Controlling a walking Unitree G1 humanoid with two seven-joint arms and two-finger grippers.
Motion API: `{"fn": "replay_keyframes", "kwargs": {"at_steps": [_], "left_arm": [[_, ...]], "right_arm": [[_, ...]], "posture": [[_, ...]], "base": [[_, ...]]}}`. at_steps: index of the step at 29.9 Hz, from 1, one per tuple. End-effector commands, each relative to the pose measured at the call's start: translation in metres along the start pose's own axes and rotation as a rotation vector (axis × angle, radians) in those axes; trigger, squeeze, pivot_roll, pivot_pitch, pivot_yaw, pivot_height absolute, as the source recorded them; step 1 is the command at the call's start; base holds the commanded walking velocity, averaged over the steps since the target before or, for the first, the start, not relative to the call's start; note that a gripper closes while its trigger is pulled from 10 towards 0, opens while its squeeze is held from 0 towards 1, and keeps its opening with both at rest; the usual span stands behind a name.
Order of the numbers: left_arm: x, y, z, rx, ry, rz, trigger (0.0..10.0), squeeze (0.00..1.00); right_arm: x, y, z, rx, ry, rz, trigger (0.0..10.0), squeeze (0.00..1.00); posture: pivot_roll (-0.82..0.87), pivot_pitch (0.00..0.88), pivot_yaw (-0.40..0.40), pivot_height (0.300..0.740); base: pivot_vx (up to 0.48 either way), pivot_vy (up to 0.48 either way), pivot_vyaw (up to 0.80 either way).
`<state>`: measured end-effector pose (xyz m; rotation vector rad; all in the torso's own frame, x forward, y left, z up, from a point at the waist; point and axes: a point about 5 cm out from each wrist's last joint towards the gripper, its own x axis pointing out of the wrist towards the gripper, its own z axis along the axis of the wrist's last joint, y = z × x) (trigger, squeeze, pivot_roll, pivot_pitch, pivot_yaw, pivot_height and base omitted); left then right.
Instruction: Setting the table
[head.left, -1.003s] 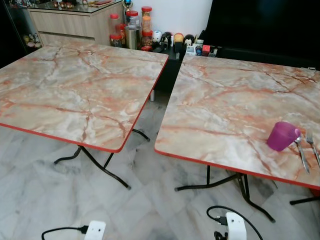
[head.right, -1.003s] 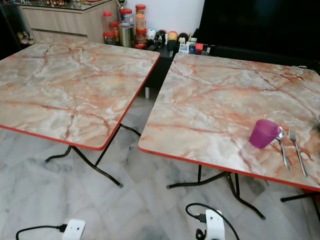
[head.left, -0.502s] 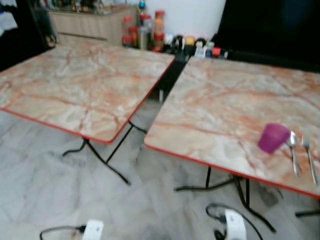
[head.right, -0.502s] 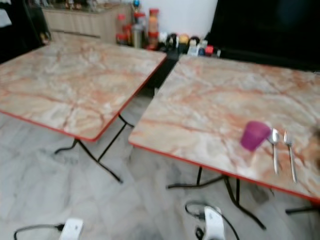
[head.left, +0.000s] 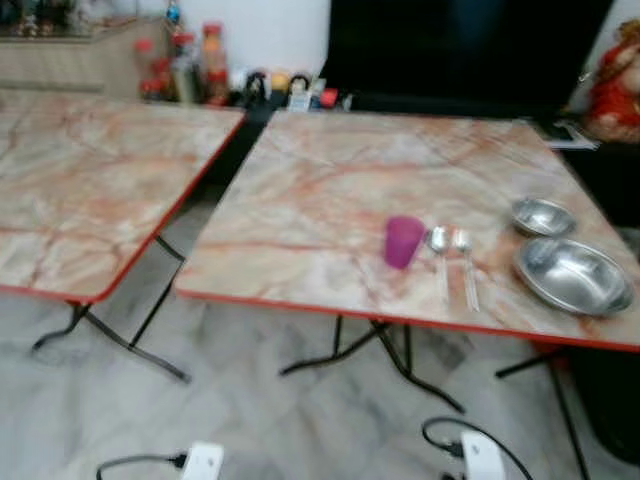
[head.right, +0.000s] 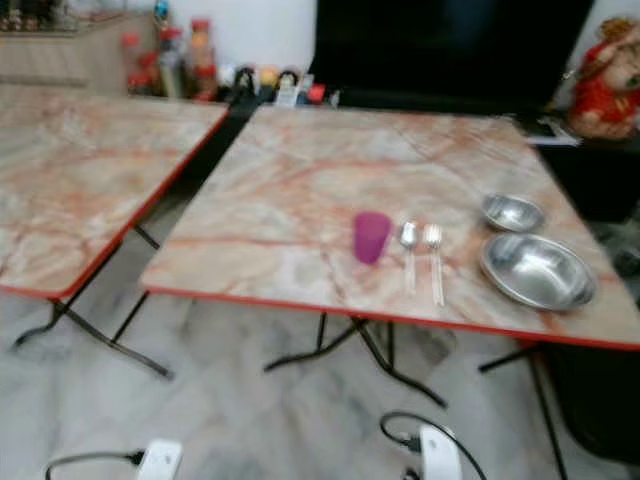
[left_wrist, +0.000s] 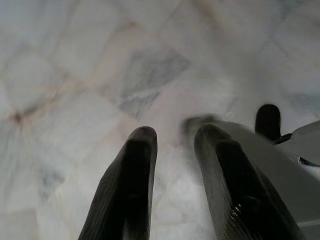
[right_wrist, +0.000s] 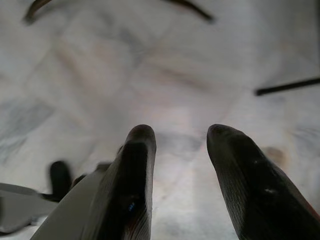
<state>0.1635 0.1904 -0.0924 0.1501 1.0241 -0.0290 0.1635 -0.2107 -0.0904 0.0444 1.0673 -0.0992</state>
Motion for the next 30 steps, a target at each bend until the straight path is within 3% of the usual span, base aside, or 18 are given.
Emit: {"fn": "replay_keyframes", "kwargs": {"at_steps": [1,14,17,27,30], "left_arm": [[-0.0006,0.0037,-0.0033,0.022,0.013,0.011,10.0,0.00],[-0.0006,0.0044,-0.0030,0.025,0.014,0.020,10.0,0.00],[-0.0007,0.0044,-0.0038,0.026,0.015,0.023,10.0,0.00],[-0.0008,0.0061,-0.0035,0.022,0.016,0.031,10.0,0.00],[-0.0007,0.0070,-0.0031,0.023,0.016,0.033,10.0,0.00]], "right_arm": [[0.0008,0.0078,0.0004,0.009,-0.004,0.019,10.0,0.00],[0.0009,0.0096,0.0015,0.034,-0.023,0.034,10.0,0.00],[0.0009,0.0094,0.0028,-0.005,-0.027,0.038,10.0,0.00],[0.0009,0.0103,0.0037,-0.023,-0.031,0.051,10.0,0.00],[0.0009,0.0105,0.0033,-0.002,-0.031,0.051,10.0,0.00]], "posture": [[0.06,0.000,-0.049,0.740],[0.05,0.000,-0.047,0.740],[0.05,0.000,-0.047,0.740],[0.06,0.000,-0.052,0.740],[0.06,0.000,-0.051,0.740]], "base": [[0.000,-0.296,0.00],[0.000,-0.232,0.00],[0.000,0.000,0.00],[0.000,0.000,0.76],[0.000,0.000,0.00]]}}
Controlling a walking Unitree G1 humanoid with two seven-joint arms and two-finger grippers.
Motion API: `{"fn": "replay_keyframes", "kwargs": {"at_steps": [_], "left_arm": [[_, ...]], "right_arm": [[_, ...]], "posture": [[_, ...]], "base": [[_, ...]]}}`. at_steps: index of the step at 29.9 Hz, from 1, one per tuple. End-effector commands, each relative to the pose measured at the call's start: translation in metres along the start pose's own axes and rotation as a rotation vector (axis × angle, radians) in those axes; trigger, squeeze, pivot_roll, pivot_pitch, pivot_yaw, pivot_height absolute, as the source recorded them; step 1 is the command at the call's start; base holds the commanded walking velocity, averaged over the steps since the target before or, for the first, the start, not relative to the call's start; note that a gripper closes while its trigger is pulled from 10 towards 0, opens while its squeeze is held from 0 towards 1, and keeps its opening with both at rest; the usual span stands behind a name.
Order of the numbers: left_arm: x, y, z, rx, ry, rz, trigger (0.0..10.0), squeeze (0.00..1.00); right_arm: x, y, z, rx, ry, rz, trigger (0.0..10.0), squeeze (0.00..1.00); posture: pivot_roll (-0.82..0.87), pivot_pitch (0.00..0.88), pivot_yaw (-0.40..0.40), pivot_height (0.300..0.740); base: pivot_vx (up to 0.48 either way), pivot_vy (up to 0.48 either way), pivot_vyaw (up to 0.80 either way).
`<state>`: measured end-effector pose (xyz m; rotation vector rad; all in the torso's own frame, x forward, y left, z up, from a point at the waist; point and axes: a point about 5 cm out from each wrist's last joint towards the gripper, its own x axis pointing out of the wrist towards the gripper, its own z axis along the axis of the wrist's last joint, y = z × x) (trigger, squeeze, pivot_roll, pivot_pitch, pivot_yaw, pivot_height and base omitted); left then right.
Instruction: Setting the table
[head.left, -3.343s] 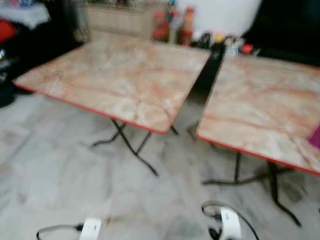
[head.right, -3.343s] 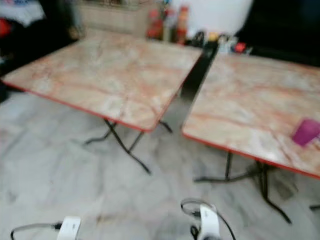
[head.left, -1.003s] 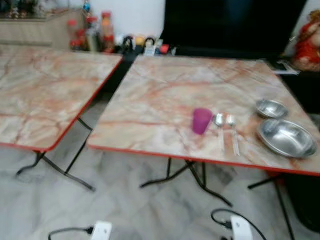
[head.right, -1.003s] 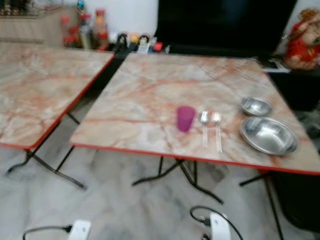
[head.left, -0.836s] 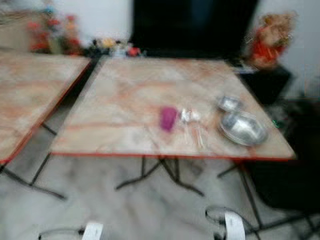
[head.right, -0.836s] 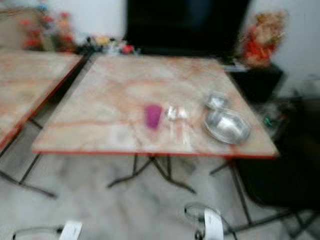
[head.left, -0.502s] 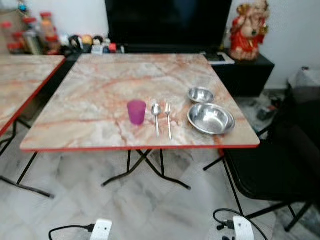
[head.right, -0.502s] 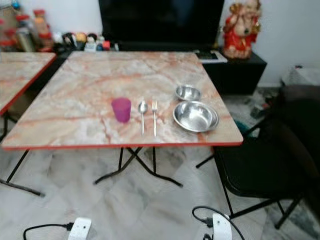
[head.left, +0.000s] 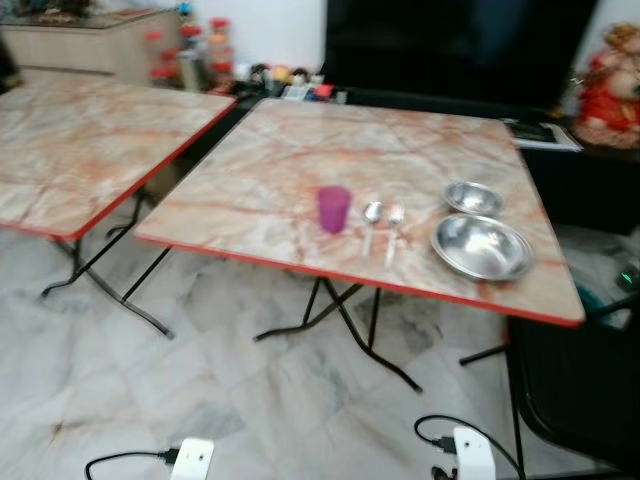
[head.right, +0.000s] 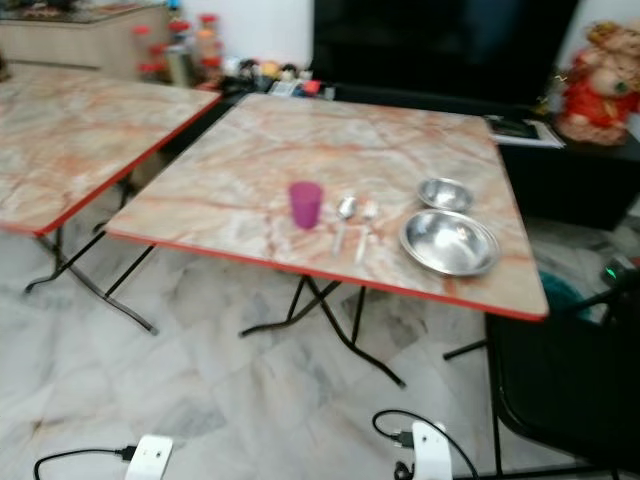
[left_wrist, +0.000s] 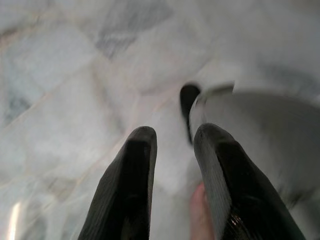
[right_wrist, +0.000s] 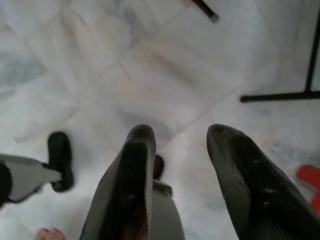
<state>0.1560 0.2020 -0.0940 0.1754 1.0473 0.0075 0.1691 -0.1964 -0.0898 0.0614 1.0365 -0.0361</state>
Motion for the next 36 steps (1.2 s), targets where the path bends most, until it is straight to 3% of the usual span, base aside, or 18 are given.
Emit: {"fn": "replay_keyframes", "kwargs": {"at_steps": [1,15,36], "left_arm": [[0.0010,-0.0033,0.0059,0.019,-0.011,-0.006,10.0,0.00],[0.0012,-0.0027,0.0071,0.029,-0.014,-0.003,10.0,0.00],[0.0014,-0.0026,0.0078,0.030,-0.010,0.003,10.0,0.00]], "right_arm": [[-0.0007,-0.0041,-0.0004,0.008,-0.002,-0.008,10.0,0.00],[-0.0007,-0.0044,-0.0008,0.011,0.001,-0.013,10.0,0.00],[-0.0008,-0.0047,-0.0011,0.001,0.006,-0.010,10.0,0.00]], "posture": [[0.06,0.000,-0.051,0.740],[0.06,0.000,-0.051,0.740],[0.06,0.000,-0.055,0.740]], "base": [[0.000,0.000,0.00],[0.000,-0.278,0.00],[0.000,-0.423,0.00]]}}
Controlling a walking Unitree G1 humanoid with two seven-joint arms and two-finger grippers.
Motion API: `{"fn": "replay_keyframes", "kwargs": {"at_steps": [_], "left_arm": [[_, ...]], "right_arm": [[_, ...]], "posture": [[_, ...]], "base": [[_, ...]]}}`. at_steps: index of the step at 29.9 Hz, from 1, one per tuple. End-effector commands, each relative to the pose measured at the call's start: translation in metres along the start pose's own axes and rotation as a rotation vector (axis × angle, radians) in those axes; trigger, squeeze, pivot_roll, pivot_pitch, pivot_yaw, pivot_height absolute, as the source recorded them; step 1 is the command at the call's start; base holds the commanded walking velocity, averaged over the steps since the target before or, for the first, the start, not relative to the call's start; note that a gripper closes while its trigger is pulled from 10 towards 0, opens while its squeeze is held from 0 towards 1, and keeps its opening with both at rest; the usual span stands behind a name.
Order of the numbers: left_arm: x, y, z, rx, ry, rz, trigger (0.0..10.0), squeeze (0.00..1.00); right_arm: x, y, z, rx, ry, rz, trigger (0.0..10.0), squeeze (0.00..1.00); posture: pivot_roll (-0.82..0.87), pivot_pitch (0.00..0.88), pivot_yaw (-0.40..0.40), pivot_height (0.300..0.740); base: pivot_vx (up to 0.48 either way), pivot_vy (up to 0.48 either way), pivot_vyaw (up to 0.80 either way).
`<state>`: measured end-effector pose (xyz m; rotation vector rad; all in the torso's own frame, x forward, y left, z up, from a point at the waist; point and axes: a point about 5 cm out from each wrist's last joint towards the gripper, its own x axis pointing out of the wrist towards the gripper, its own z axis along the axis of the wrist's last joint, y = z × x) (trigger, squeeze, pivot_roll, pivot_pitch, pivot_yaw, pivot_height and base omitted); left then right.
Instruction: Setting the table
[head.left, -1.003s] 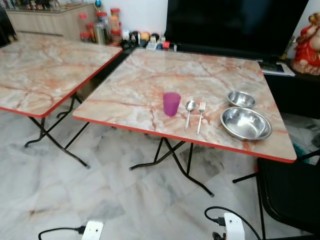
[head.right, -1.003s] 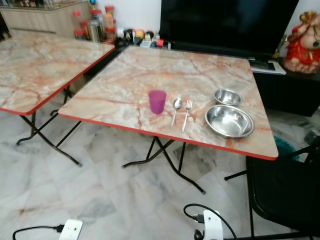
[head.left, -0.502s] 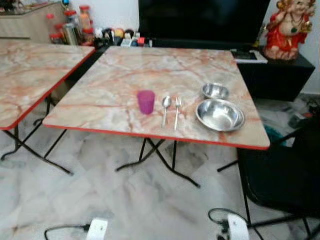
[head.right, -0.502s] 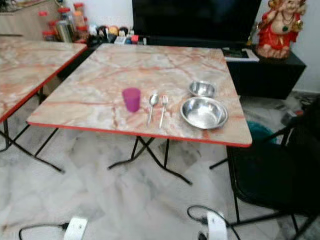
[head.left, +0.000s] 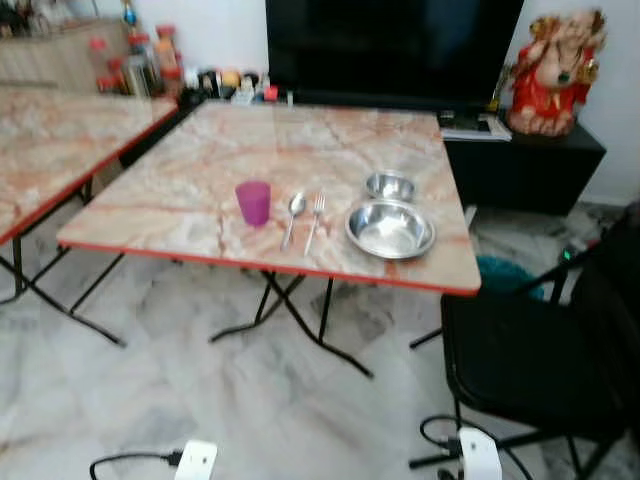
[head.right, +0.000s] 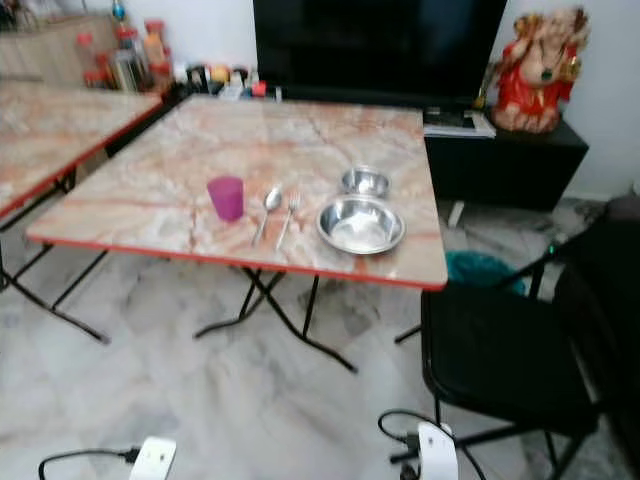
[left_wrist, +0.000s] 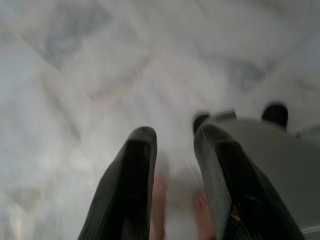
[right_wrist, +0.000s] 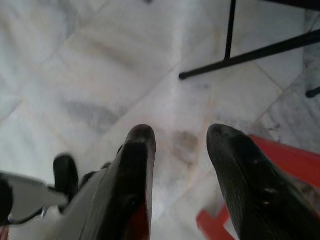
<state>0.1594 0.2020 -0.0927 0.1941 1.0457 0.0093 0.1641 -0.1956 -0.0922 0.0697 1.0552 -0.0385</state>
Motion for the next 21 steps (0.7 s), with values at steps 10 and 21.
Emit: {"fn": "replay_keyframes", "kwargs": {"at_steps": [10,21], "left_arm": [[0.0003,0.0023,0.0038,0.009,-0.017,0.030,10.0,0.00],[0.0009,0.0021,0.0095,-0.026,-0.041,0.022,10.0,0.00]], "right_arm": [[-0.0003,-0.0041,0.0048,0.004,-0.022,-0.005,10.0,0.00],[-0.0005,-0.0043,0.0032,0.007,-0.022,-0.010,10.0,0.00]], "posture": [[0.06,0.000,-0.054,0.740],[0.06,0.000,-0.050,0.740]], "base": [[0.000,-0.112,0.00],[0.085,0.000,0.00]]}}
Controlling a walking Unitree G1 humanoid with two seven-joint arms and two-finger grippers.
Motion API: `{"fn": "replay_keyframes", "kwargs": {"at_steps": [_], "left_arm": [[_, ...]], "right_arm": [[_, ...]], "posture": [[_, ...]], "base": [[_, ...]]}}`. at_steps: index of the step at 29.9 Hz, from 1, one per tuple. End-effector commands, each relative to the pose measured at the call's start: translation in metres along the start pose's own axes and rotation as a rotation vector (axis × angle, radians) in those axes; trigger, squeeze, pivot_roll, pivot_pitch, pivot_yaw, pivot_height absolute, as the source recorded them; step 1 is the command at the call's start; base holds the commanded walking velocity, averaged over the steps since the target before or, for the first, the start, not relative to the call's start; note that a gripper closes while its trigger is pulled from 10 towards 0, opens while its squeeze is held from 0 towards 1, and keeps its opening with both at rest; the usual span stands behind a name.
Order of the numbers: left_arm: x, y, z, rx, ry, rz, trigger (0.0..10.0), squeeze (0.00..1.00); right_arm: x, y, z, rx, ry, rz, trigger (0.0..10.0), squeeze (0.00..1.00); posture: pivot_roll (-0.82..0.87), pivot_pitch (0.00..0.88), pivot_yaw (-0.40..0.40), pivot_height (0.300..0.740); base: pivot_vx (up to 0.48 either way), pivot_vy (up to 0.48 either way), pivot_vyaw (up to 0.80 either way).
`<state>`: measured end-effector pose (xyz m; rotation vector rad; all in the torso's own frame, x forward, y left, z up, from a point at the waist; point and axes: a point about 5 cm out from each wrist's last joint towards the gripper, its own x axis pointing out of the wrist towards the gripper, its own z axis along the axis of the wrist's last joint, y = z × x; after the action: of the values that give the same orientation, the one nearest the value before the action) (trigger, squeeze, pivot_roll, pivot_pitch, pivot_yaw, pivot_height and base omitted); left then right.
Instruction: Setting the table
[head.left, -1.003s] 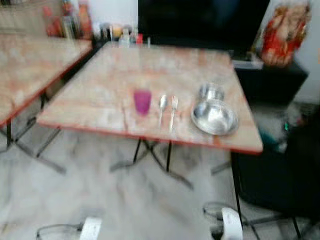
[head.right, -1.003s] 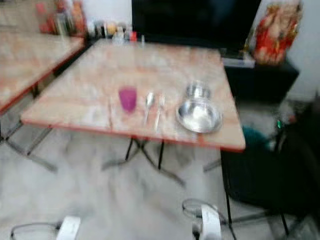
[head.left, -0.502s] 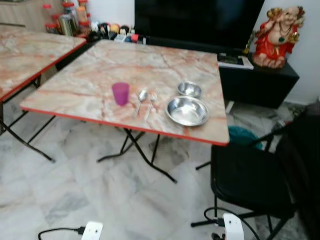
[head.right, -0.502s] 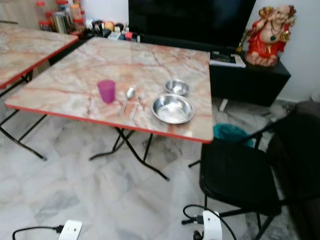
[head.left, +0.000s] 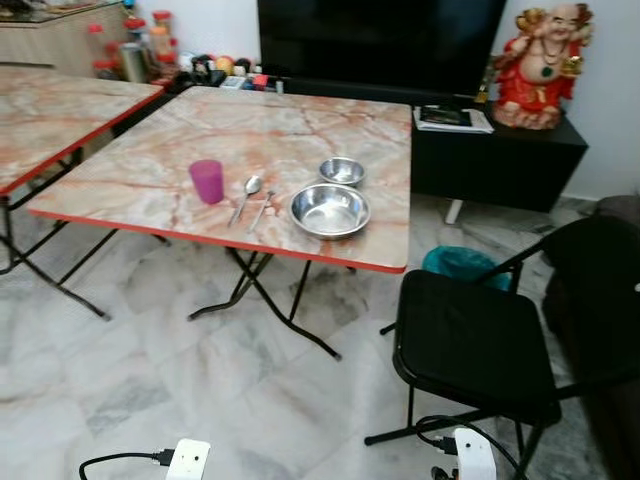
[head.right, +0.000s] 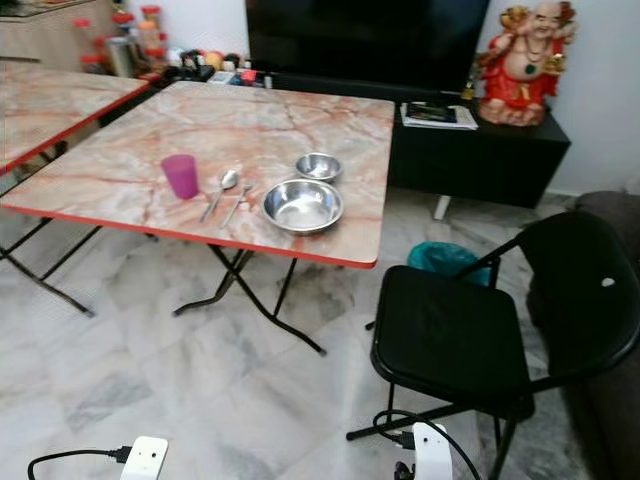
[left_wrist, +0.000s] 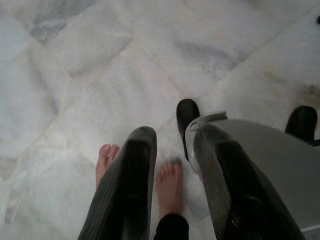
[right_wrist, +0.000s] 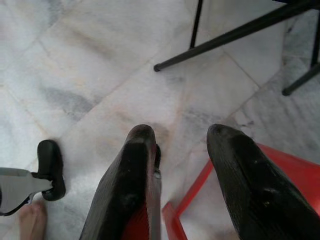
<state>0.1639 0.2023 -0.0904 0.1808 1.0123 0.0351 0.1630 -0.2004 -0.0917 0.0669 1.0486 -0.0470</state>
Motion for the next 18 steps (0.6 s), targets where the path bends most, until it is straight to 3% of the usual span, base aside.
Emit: {"fn": "replay_keyframes", "kwargs": {"at_steps": [1,7,14,18], "left_arm": [[0.0008,0.0001,0.0049,-0.001,-0.011,0.002,10.0,0.00],[0.0008,-0.0008,0.0049,-0.007,-0.014,0.000,10.0,0.00],[0.0007,-0.0005,0.0044,-0.013,-0.013,0.000,10.0,0.00],[0.0002,0.0011,0.0020,-0.017,-0.011,0.003,10.0,0.00]], "right_arm": [[0.0004,0.0005,0.0033,0.007,-0.015,-0.003,10.0,0.00],[0.0003,-0.0002,0.0024,-0.018,-0.003,-0.001,10.0,0.00],[0.0003,0.0006,0.0026,-0.027,0.004,0.019,10.0,0.00],[0.0004,0.0006,0.0043,-0.003,-0.014,0.015,10.0,0.00]], "posture": [[0.06,0.000,-0.050,0.740],[0.06,0.000,-0.055,0.740],[0.06,0.000,-0.057,0.740],[0.06,0.000,-0.060,0.740]], "base": [[0.322,0.000,0.00],[0.336,0.000,0.00],[0.335,0.000,-0.77],[0.339,0.000,0.00]]}}
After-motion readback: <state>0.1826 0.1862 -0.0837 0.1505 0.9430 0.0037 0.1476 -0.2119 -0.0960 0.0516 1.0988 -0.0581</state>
